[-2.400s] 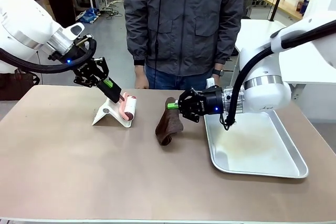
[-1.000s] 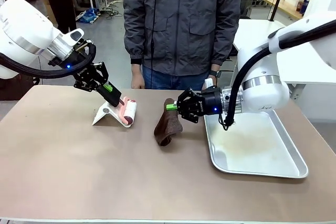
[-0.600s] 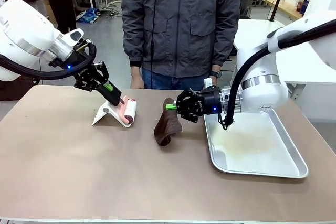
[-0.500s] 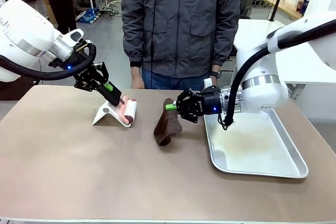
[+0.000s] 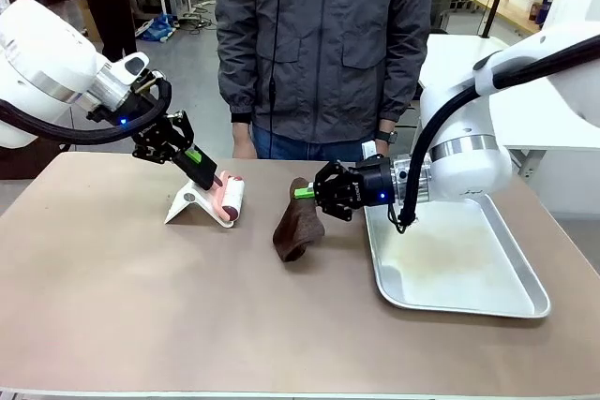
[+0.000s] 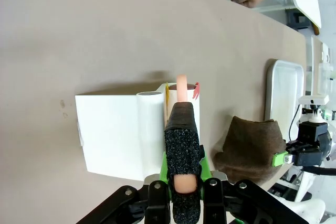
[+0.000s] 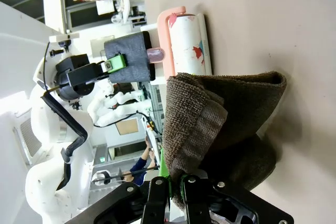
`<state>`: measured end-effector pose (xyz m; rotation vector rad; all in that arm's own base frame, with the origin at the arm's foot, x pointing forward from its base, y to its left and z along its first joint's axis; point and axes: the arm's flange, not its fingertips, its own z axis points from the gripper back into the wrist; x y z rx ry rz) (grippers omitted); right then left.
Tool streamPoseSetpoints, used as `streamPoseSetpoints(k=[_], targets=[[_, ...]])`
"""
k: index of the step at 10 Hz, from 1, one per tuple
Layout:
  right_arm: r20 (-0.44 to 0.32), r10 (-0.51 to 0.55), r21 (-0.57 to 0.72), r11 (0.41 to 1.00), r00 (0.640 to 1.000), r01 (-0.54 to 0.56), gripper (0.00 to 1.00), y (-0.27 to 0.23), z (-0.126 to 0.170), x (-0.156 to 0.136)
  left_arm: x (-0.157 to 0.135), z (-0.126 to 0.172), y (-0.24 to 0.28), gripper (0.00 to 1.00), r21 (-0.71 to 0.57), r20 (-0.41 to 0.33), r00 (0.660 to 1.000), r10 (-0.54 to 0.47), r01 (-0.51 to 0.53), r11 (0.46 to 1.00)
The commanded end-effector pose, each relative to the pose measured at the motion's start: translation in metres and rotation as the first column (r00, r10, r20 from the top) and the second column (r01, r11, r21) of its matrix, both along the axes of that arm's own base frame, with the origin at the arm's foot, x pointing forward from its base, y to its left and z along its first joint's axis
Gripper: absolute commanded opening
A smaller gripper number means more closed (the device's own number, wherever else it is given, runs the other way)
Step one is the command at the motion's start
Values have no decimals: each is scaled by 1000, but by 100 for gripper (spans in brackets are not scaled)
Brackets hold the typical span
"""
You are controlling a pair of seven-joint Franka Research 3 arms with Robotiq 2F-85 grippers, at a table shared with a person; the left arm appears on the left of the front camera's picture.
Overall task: Clean the surface of the table.
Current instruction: Return the Lint Roller and towel to their original positions.
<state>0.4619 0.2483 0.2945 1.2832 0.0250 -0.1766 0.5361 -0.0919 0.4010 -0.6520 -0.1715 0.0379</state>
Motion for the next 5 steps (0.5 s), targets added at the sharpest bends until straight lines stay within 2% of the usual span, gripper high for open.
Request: streamPoseSetpoints(k=[1,2,3,4,5], targets=[[-23,15,3,1000,1000,-15,8,3,3,7,-5,-6,3,22,7,29,1000,6,-7,1000],[-34,16,-8,1000,999,-16,13,3,3,7,-6,-6,4,51,6,23,1000,3,-3,1000],[-45,13,-16,1000,999,-14,63,3,2,7,-5,-5,4,81,11,21,1000,1,-1,1000],[-49,13,-21,1000,999,-14,69,3,1,7,-5,-5,5,100,14,21,1000,3,-3,1000],[-48,18,-23,1000,999,-19,100,4,1,7,-5,-4,6,100,14,19,1000,4,-4,1000]])
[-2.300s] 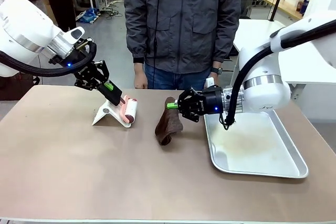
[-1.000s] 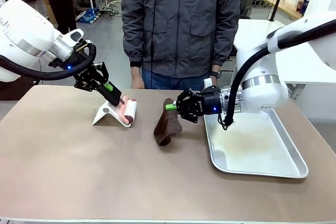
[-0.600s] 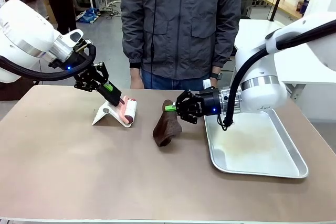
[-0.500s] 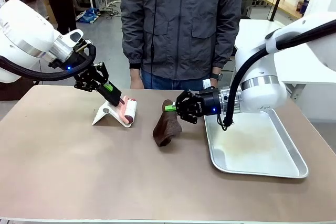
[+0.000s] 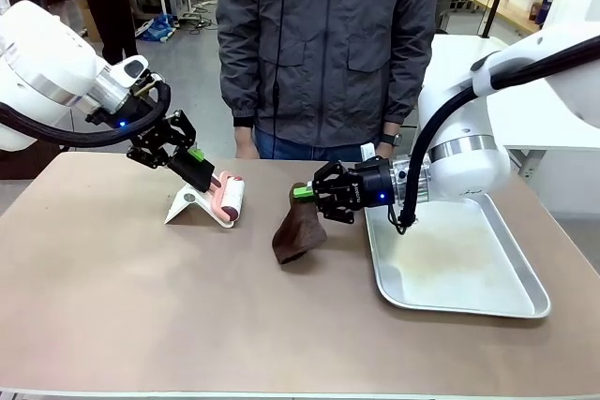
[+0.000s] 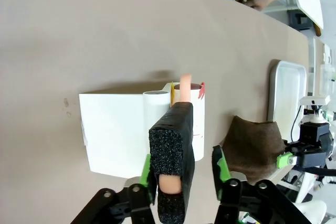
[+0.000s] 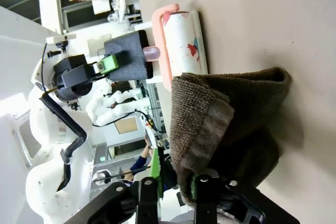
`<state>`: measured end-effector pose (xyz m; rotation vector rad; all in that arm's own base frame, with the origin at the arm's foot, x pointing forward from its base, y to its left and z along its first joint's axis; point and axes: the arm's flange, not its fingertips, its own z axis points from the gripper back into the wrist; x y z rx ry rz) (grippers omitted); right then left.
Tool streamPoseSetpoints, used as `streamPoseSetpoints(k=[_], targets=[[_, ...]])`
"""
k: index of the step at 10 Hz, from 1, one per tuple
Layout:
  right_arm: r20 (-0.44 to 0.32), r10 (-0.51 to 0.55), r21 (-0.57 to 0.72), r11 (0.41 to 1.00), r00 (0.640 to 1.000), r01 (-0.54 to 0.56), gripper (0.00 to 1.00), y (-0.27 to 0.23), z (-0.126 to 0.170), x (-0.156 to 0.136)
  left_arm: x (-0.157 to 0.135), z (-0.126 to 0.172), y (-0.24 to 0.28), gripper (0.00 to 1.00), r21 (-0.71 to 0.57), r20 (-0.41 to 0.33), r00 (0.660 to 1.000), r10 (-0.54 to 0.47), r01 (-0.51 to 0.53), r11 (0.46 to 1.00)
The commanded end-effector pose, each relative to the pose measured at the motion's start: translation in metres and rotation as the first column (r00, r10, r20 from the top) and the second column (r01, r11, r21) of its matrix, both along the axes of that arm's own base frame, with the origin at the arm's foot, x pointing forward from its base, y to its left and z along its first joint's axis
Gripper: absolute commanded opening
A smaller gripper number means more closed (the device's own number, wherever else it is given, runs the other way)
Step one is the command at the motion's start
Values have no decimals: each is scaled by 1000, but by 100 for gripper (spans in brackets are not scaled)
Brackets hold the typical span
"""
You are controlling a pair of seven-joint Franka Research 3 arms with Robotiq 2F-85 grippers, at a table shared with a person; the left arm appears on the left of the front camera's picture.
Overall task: Clean the surface of the table.
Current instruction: Return the Lint Roller and towel to their original positions.
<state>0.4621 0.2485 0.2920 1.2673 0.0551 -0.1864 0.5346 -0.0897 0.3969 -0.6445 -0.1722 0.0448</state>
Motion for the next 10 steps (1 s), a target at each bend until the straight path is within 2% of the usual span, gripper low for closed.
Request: streamPoseSetpoints(k=[1,2,3,4,5,8,10], targets=[[-17,11,-10,1000,1000,-12,100,4,4,7,-3,1,5,100,11,23,1000,-1,1,1000],[-23,15,-24,1000,1000,-16,100,5,4,8,-3,2,7,100,13,24,1000,1,-1,1000],[-26,20,-58,998,999,-22,85,7,5,8,-3,3,10,100,22,24,1000,3,-4,1000],[-14,35,-149,988,999,-37,95,15,12,9,-4,4,14,100,31,25,1000,2,-3,1000],[0,55,-243,969,998,-54,100,23,21,9,-5,6,21,100,43,27,1000,5,-6,999],[41,105,-537,841,994,-67,100,56,51,16,-17,16,45,100,45,41,998,49,-50,998],[86,98,-709,705,991,-8,100,65,67,16,-32,27,63,100,28,46,999,21,-22,999]])
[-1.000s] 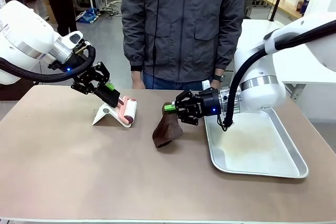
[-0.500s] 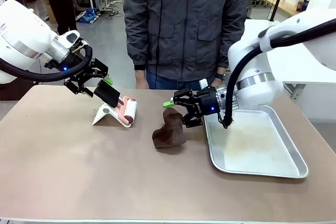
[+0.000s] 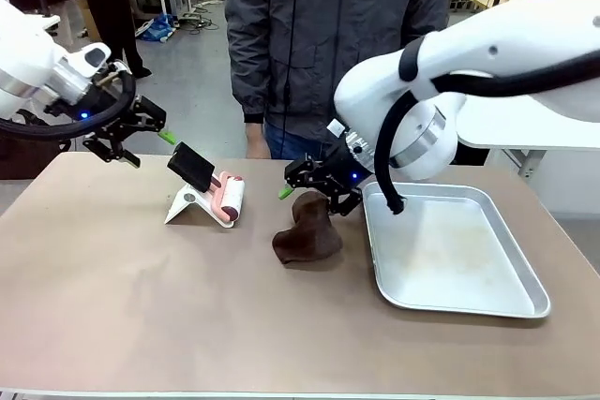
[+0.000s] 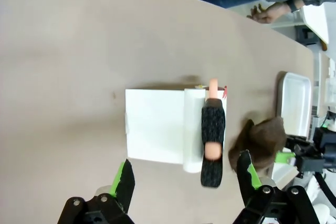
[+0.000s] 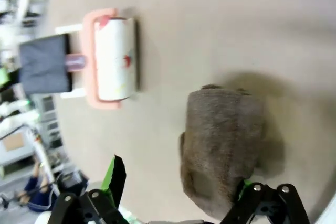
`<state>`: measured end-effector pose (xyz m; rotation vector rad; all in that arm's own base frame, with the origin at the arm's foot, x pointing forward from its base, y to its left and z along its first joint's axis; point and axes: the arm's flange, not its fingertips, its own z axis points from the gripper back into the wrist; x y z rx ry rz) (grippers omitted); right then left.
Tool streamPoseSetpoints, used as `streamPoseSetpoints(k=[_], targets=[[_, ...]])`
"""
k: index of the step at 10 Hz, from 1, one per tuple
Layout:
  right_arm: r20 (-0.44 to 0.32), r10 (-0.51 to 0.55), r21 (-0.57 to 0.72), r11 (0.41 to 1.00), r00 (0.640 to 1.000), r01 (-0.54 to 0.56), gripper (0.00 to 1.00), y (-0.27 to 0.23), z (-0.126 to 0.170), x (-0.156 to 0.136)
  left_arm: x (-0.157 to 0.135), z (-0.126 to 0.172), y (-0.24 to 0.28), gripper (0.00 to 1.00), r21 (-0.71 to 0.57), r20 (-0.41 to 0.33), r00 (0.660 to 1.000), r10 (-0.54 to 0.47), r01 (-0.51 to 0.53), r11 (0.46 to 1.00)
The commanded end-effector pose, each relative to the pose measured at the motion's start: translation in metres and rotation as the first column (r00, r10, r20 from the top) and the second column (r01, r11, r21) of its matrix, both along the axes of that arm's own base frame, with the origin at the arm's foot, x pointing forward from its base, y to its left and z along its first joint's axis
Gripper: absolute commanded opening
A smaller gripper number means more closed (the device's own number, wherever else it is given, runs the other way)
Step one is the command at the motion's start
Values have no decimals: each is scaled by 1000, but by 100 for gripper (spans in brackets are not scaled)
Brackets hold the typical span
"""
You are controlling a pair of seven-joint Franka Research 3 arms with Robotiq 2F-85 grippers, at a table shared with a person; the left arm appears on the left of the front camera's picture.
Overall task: Clean the surface of the table.
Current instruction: Return the Lint Roller and towel to their original positions.
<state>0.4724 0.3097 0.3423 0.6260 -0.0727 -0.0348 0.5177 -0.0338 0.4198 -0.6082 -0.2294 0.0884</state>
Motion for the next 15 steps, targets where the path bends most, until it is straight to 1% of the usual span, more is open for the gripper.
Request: streamPoseSetpoints(k=[1,2,3,4,5,6,7,8,9,10,11,12,13,14,15], targets=[[44,-35,-215,976,998,43,100,3,26,4,-23,11,18,100,-23,17,999,-47,48,999],[106,-28,-267,962,994,55,100,-1,35,3,-31,20,29,100,-60,38,998,-52,54,997],[172,-20,-280,958,985,68,100,-6,46,0,-42,30,41,100,-111,75,996,-51,59,992],[231,-30,-253,963,972,90,100,-13,56,-2,-53,38,50,100,-163,109,992,-57,74,984],[220,-65,-155,983,973,101,100,-23,63,-8,-66,46,60,100,-222,136,988,-71,100,970],[186,-82,-75,992,979,98,100,-34,64,-11,-78,51,67,100,-272,145,985,-97,134,953],[91,-63,62,996,994,57,100,-50,60,-20,-95,56,76,100,-341,166,976,-143,192,920],[-17,58,245,968,998,-52,100,-59,49,-29,-112,57,83,100,-398,182,970,-162,223,890],[-80,183,436,891,980,-131,100,-70,36,-34,-126,57,90,100,-453,201,959,-198,270,849],[-128,229,583,804,965,-113,100,-91,28,-35,-137,54,94,100,-491,229,955,-186,278,825],[-150,264,668,737,953,-99,100,-117,25,-40,-145,51,98,100,-508,245,954,-175,280,815],[-146,310,748,656,939,-100,100,-137,15,-51,-153,46,109,100,-545,259,953,-156,278,791],[-155,308,780,621,939,-75,100,-154,6,-60,-157,44,119,100,-575,262,961,-92,232,785],[-160,306,795,603,938,-61,100,-170,0,-71,-160,42,127,100,-587,260,965,-40,191,787],[-138,288,810,584,948,-60,100,-188,-5,-82,-158,40,130,100,-594,252,967,-29,178,785]])
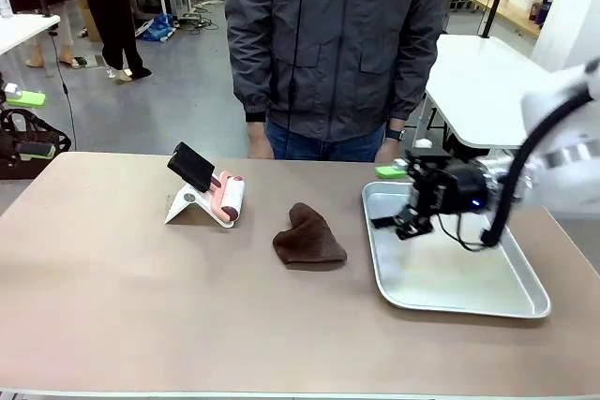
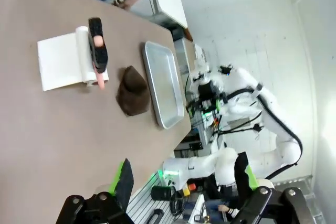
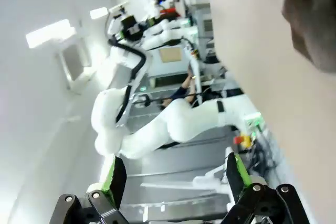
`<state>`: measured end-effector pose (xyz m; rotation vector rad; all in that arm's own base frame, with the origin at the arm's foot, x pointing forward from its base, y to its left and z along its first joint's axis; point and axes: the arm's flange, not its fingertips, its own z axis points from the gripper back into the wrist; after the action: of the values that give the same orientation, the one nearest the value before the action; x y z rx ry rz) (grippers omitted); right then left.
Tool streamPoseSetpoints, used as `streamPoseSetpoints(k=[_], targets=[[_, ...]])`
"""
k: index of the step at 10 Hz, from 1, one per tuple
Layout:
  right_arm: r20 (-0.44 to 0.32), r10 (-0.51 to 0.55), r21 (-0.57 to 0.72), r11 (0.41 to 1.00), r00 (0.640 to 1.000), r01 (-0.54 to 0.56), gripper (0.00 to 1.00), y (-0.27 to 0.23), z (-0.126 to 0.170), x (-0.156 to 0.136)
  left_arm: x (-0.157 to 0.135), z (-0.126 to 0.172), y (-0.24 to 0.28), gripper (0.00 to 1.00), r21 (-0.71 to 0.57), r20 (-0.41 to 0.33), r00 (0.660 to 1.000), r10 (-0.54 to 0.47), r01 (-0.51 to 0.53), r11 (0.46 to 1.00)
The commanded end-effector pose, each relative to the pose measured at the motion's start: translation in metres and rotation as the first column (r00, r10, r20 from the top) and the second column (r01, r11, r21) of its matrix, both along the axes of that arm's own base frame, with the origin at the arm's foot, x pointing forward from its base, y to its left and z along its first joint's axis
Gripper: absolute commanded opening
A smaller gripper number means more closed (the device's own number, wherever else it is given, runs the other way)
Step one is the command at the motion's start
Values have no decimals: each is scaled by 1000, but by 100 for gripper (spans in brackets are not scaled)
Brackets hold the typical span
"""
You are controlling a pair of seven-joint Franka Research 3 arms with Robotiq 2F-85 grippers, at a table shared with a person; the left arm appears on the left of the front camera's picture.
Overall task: Clean the surface of the table.
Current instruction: Return the Lint Roller and towel to their original positions.
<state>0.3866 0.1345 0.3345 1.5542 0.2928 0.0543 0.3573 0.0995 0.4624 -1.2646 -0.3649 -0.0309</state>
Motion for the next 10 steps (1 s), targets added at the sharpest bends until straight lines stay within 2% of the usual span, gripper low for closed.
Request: streamPoseSetpoints(k=[1,3,5,6,7,9,10], targets=[[16,-84,20,996,996,84,100,-34,1,-7,7,-6,-4,100,-24,-7,999,36,-37,999],[62,-195,17,981,979,194,100,-74,6,-22,21,-14,-2,100,-28,-42,997,61,-62,998],[141,-307,-4,950,941,311,100,-118,24,-35,38,-28,10,100,-71,-51,997,63,-66,995],[159,-340,5,939,927,344,100,-132,33,-38,44,-35,15,100,-64,-63,993,101,-105,992],[174,-356,4,933,918,361,100,-138,40,-41,49,-43,20,100,-75,-56,995,86,-90,993],[232,-412,29,908,881,417,100,-142,52,-43,56,-52,22,100,-60,-26,998,-49,48,997],[252,-399,33,914,882,404,100,-136,51,-40,59,-51,21,100,-65,-33,997,-65,63,996]])
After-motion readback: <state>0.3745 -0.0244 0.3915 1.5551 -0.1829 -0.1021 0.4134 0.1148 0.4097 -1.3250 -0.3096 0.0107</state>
